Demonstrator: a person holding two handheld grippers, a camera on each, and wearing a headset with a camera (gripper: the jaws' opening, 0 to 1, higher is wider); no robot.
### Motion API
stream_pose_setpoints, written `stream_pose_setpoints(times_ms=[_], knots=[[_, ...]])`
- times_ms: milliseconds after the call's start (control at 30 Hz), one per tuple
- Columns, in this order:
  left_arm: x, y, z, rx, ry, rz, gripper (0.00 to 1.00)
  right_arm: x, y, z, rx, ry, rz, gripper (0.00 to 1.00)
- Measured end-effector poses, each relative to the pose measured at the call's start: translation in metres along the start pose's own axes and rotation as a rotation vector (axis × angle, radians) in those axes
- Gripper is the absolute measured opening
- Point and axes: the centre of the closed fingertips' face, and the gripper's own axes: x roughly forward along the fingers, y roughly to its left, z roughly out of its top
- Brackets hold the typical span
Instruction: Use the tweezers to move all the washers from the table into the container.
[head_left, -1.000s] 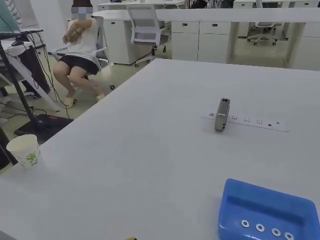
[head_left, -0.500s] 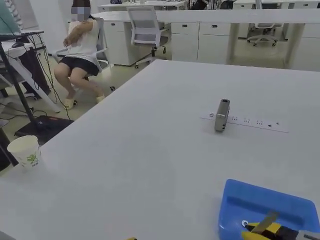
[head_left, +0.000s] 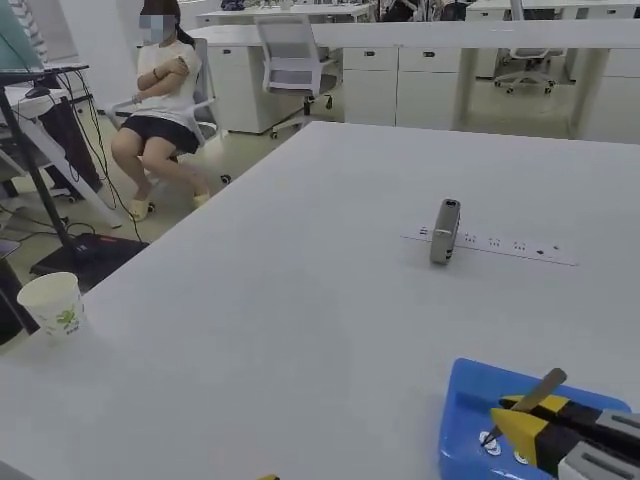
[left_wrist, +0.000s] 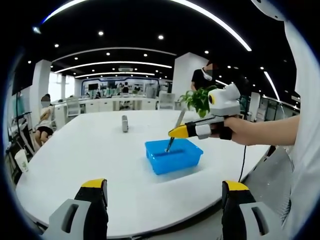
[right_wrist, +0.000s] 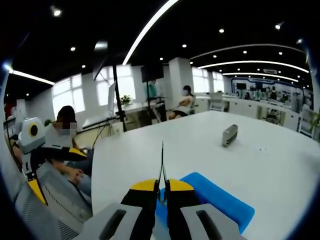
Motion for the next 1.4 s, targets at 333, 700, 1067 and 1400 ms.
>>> stream_pose_setpoints(times_ms=[333,700,1067,1400], knots=[[0.0,0.0,0.0,0.001,0.0,-0.004,0.97,0.014,-0.022,-0.003,0.073,0.007,-0.016,0.03],[0.0,0.0,-0.001,-0.007,0.006,-0.006,0.97,0.038,-0.033,-0.017,0.07,0.061,-0.013,0.03],[0.0,0.0,-0.001,-0.013,0.006,-0.006,0.97,0.049,-0.038,-0.037,0.051,0.132,0.003,0.03],[0.0,-0.001,0.0,-0.005,0.003,-0.01,0.96,0.053,-0.038,-0.044,0.037,0.159,0.011,0.03]])
